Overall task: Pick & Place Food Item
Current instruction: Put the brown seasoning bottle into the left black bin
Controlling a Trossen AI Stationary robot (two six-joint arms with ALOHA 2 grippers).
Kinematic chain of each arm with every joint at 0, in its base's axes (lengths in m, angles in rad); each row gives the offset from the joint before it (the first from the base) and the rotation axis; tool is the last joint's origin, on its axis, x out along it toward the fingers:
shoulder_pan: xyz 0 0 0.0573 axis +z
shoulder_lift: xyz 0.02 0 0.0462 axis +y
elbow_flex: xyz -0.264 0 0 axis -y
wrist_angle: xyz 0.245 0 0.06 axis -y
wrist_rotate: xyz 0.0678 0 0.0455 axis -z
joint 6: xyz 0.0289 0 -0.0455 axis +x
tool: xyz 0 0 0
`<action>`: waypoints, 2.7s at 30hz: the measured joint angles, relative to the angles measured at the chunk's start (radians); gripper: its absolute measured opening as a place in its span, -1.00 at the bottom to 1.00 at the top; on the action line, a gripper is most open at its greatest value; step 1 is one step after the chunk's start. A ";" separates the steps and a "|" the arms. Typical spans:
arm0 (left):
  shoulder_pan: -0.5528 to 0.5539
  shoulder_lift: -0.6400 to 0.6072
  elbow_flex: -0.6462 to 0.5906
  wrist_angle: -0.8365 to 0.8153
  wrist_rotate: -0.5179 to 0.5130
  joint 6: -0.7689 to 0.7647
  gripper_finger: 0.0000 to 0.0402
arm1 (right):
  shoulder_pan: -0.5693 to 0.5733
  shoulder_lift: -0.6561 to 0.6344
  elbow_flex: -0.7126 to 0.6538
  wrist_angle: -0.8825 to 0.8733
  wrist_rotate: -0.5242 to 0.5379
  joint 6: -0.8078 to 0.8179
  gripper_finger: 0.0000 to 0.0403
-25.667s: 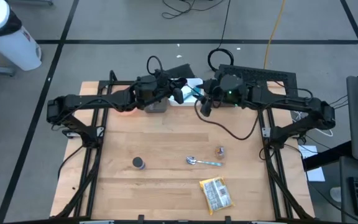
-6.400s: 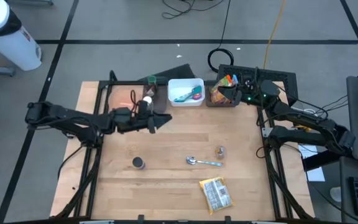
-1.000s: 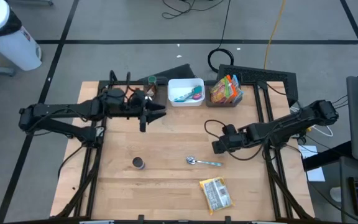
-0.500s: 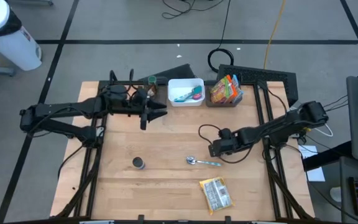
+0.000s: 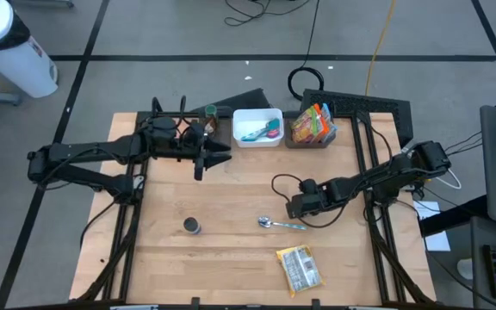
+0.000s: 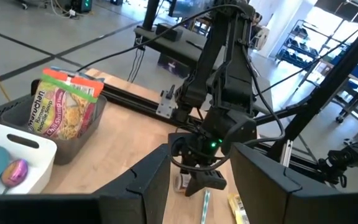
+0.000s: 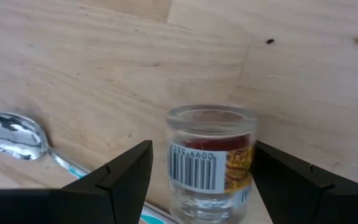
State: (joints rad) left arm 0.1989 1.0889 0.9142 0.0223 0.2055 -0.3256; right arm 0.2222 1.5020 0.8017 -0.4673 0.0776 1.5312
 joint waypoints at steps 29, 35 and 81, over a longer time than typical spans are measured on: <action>0.000 0.000 0.000 -0.005 -0.004 0.013 -0.13 | -0.002 -0.003 -0.114 0.078 -0.069 0.018 -0.08; 0.000 0.000 0.000 -0.005 -0.004 0.013 -0.13 | -0.001 -0.054 -0.119 0.144 -0.031 0.017 -0.08; -0.171 0.358 0.212 0.228 -0.236 0.059 -0.13 | -0.335 -0.269 -0.116 1.525 -0.162 -0.437 -0.08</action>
State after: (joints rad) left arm 0.0281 1.4471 1.1267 0.2503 -0.0304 -0.2668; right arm -0.1124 1.2331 0.6853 1.0576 -0.0846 1.0938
